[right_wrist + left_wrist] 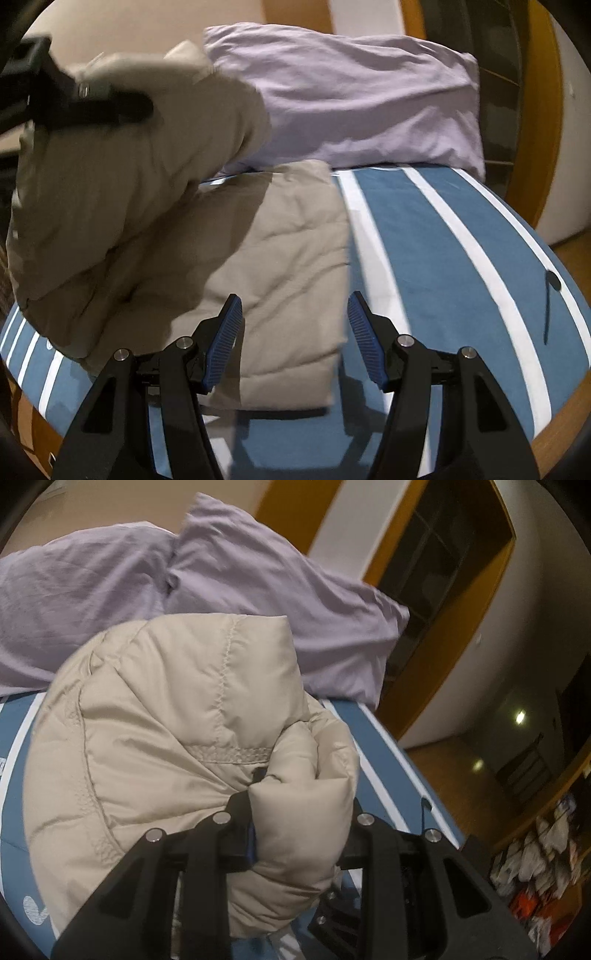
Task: Fold large clothes
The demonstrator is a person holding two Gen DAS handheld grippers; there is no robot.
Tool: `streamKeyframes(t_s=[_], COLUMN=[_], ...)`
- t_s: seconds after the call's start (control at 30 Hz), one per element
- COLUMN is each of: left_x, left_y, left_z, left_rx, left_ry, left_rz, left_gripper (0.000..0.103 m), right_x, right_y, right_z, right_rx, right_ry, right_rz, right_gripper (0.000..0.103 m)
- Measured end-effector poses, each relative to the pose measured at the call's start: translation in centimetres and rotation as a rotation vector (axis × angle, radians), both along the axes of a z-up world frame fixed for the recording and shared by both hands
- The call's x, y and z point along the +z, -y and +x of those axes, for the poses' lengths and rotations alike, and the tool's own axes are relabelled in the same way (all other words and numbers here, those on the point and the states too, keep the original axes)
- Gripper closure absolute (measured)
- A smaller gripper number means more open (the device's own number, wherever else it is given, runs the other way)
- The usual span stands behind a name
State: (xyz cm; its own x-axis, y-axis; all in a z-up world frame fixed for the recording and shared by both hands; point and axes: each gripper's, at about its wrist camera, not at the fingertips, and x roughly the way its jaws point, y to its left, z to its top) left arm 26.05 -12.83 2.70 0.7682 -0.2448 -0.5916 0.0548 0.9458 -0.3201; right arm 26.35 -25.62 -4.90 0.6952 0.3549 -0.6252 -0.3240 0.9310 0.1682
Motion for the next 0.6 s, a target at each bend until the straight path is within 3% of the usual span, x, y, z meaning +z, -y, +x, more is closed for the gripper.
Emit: streamKeyframes(t_s=[0.13,0.23,0.3,0.6], left_x=[-1.0,-1.1,-0.7,2.4], left_y=[2.6,4.0,4.6,5.0], left_z=[1.2,1.4,1.0,-1.5], left_rx=[-0.021,-0.03,-0.044,-0.014], left_ry=[-0.034,-0.039,-0.029,0.028], left_rz=[0.062,0.09,0.085,0.156], left_gripper=[0.071,0.058,0.043,0.038], right_x=[-0.6,-0.8,-0.8,0.1], right_y=[2.0,3.3,4.0,6.0], right_z=[0.4,0.3,0.2,-0.6], right_rx=[-0.046,-0.07,-0.084,-0.108], right_ry=[-0.024,-0.033,-0.033,-0.017], right_rz=[0.023,0.039,0.044,0.084], right_gripper=[0.041,0.041,0.041,0.041])
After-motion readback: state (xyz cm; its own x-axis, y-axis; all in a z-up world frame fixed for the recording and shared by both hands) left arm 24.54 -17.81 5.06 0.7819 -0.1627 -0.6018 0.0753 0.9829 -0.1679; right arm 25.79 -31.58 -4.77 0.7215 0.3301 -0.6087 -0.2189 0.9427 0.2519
